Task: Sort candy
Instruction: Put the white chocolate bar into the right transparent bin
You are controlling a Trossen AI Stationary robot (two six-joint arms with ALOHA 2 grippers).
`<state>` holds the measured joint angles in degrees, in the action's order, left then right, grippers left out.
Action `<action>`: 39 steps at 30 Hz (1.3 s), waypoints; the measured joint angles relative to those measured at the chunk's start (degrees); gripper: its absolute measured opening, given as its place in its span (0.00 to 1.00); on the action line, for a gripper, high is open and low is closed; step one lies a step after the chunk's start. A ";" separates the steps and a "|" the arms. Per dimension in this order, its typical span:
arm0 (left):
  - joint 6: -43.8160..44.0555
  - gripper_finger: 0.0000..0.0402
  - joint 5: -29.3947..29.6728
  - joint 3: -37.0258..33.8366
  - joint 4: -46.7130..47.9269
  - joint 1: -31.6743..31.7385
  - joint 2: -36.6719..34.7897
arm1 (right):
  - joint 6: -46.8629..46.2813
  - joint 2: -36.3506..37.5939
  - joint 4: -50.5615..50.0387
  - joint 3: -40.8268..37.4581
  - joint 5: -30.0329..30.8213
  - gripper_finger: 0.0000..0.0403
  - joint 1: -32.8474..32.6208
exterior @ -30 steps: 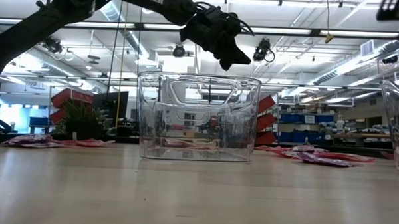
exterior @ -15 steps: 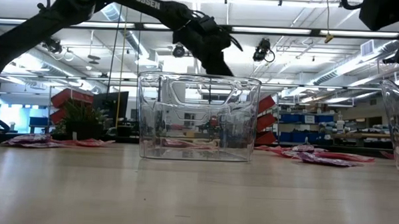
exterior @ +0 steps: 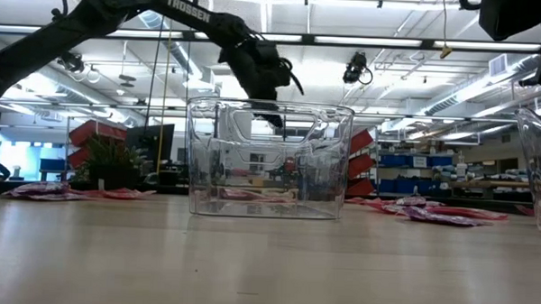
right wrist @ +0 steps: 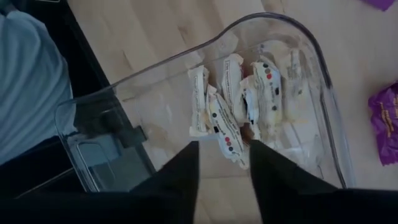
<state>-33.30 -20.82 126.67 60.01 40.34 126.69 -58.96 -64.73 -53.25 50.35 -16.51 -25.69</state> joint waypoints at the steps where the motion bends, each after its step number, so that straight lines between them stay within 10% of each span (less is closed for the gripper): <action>1: -0.89 0.05 0.27 -0.48 0.06 0.48 0.00 | -0.02 0.00 0.02 0.00 0.00 0.38 0.00; 12: -5.54 0.28 9.68 -13.54 -9.40 2.20 0.02 | 1.09 0.00 0.99 0.00 0.13 0.61 0.80; 39: -3.93 0.38 13.09 -17.18 -18.61 2.64 4.79 | 11.23 0.00 4.81 0.02 2.05 0.59 6.47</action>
<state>-37.24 -7.73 109.49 41.40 42.98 131.49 -47.74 -64.73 -48.44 50.37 -14.46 -19.22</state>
